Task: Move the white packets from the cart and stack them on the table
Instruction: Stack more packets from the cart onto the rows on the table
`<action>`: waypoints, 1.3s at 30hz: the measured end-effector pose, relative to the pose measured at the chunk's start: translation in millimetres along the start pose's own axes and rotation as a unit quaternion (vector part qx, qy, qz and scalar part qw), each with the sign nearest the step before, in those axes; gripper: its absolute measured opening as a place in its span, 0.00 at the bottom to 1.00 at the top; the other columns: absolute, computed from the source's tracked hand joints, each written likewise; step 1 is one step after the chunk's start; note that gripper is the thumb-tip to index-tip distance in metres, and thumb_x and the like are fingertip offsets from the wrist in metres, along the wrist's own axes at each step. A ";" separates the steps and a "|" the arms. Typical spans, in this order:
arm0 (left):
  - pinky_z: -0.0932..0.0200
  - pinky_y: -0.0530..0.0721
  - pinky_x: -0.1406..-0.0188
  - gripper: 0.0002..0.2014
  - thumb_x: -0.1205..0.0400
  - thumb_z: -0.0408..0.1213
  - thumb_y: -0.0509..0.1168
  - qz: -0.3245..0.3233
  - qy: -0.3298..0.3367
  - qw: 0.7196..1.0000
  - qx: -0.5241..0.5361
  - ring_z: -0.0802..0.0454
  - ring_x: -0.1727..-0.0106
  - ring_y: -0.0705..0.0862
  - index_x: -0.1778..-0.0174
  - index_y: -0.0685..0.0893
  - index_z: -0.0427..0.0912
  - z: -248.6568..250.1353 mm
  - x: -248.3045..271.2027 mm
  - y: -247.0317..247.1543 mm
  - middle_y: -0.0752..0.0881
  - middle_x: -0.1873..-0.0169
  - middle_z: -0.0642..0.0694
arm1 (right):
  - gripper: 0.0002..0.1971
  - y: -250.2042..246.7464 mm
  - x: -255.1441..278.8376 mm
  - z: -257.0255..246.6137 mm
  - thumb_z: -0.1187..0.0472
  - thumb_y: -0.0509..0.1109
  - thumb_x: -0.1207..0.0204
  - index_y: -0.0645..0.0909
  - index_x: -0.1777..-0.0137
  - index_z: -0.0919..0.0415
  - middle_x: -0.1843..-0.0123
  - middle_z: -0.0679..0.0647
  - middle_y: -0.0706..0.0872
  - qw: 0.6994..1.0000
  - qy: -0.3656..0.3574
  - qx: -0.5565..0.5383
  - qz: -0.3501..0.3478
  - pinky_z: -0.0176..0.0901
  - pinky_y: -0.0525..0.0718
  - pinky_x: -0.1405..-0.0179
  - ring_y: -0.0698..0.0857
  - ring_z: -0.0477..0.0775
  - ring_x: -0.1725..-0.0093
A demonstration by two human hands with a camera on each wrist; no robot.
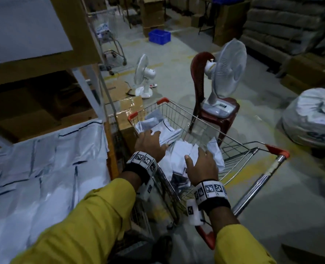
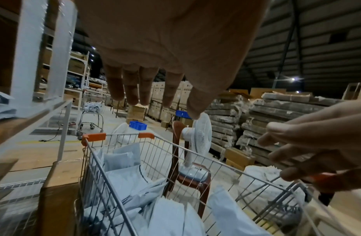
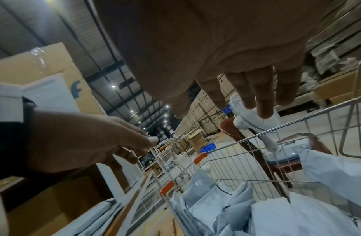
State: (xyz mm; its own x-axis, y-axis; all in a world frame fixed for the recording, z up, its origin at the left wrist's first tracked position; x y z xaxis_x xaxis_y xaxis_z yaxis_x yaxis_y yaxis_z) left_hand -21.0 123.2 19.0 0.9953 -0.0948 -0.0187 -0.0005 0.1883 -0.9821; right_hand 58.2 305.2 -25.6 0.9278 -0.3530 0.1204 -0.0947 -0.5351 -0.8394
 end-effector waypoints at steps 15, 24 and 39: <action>0.42 0.78 0.36 0.27 0.18 0.60 0.63 -0.176 0.063 0.975 -0.123 0.34 0.33 0.79 0.30 0.76 0.45 -22.6 -169.1 121.4 0.78 0.32 0.37 | 0.33 68.2 -127.4 16.0 0.40 0.60 0.16 0.65 0.17 0.57 0.19 0.64 0.69 0.992 0.117 0.006 -0.048 0.65 0.71 0.25 0.70 0.68 0.22; 0.37 0.80 0.35 0.23 0.15 0.52 0.61 -0.223 0.030 0.956 -0.189 0.31 0.31 0.76 0.26 0.75 0.46 -56.9 -238.3 201.2 0.75 0.30 0.33 | 0.30 154.9 -213.5 35.4 0.42 0.60 0.15 0.65 0.18 0.56 0.24 0.62 0.72 0.979 0.140 0.008 -0.144 0.61 0.75 0.29 0.74 0.68 0.27; 0.41 0.72 0.25 0.37 0.18 0.57 0.68 -0.308 0.064 0.930 -0.188 0.32 0.22 0.71 0.19 0.69 0.38 -60.8 -308.7 227.0 0.74 0.23 0.33 | 0.38 258.6 -228.2 39.6 0.43 0.75 0.28 0.65 0.21 0.54 0.18 0.74 0.57 0.961 0.175 0.087 -0.196 0.65 0.69 0.25 0.65 0.75 0.24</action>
State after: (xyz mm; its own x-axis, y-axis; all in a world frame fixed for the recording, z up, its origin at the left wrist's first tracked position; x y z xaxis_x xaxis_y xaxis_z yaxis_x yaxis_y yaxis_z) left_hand -334.3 135.7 -209.6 0.7978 -0.1916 0.5716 0.5094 -0.2928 -0.8092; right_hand -163.7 277.8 -291.1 0.6991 -0.4023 0.5911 0.3278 -0.5544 -0.7650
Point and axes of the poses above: each hand's wrist, its own x-axis away from the middle knuckle, its own y-axis out of the palm, z = x × y, the point moved 2 cm from there along -x, towards the middle knuckle
